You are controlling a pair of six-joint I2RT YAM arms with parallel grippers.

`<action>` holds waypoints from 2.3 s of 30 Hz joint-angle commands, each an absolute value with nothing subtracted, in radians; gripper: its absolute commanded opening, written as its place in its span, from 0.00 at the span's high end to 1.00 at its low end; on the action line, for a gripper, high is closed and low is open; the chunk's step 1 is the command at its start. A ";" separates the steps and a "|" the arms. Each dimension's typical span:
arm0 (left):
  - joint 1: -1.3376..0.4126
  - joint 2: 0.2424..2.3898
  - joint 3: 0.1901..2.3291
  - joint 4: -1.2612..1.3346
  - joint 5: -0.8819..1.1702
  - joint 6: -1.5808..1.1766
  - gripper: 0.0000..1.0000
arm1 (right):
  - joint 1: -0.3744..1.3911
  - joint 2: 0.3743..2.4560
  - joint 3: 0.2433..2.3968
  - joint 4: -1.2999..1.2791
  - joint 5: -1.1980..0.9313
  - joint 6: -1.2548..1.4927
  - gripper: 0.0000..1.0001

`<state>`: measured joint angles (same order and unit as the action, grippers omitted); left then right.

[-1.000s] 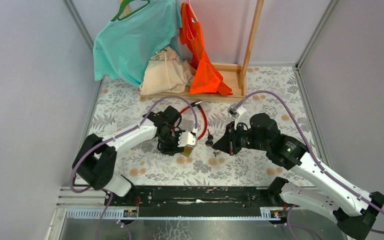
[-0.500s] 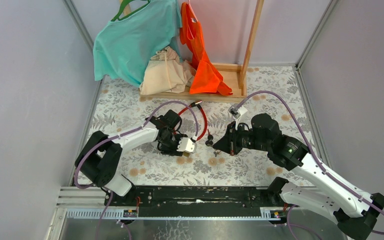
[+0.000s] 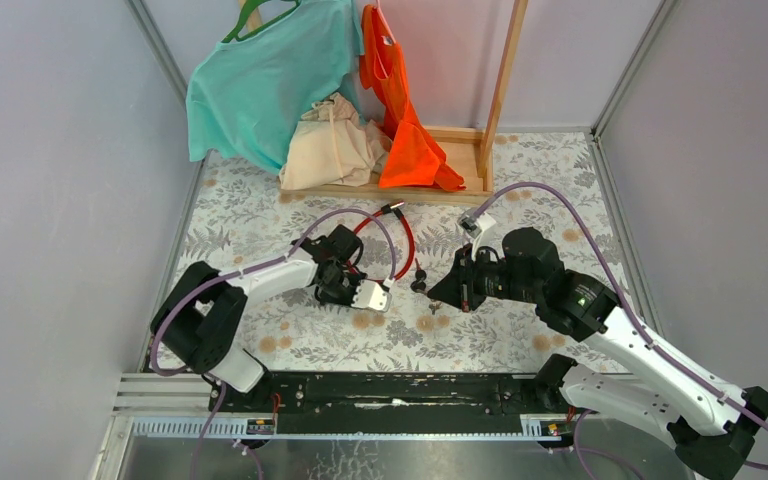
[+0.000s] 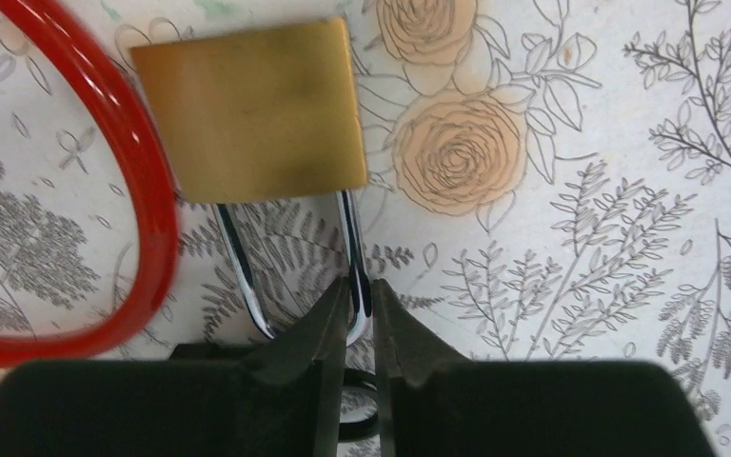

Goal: Unlock with the key

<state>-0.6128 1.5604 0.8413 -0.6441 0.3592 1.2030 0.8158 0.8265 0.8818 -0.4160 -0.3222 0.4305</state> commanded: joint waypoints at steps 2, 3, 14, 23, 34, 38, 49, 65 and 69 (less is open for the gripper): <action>-0.629 1.473 0.786 -0.640 0.317 1.165 0.83 | 0.813 0.807 0.934 -0.399 -0.299 0.413 1.00; -0.636 1.450 0.788 -0.648 0.310 1.143 0.85 | 0.813 0.808 0.934 -0.397 -0.299 0.414 1.00; -0.738 1.309 0.906 -0.799 0.281 0.843 0.92 | 0.813 0.787 0.939 -0.392 -0.293 0.417 1.00; -0.857 1.343 1.040 -0.914 0.130 0.577 0.96 | 0.812 0.759 0.946 -0.405 -0.287 0.418 1.00; -0.923 1.457 1.145 -1.014 -0.039 0.419 0.99 | 0.813 0.751 0.948 -0.402 -0.291 0.420 1.00; -0.929 1.491 1.185 -1.022 -0.053 0.414 0.98 | 0.812 0.742 0.948 -0.408 -0.283 0.420 1.00; -0.930 1.636 1.265 -1.038 -0.092 0.489 0.92 | 0.813 0.730 0.950 -0.420 -0.282 0.414 1.00; -0.894 1.803 1.424 -1.097 -0.089 0.617 0.74 | 0.813 0.702 0.965 -0.450 -0.282 0.411 1.00; -0.893 1.804 1.411 -1.084 -0.099 0.627 0.61 | 0.813 0.697 0.966 -0.458 -0.280 0.408 1.00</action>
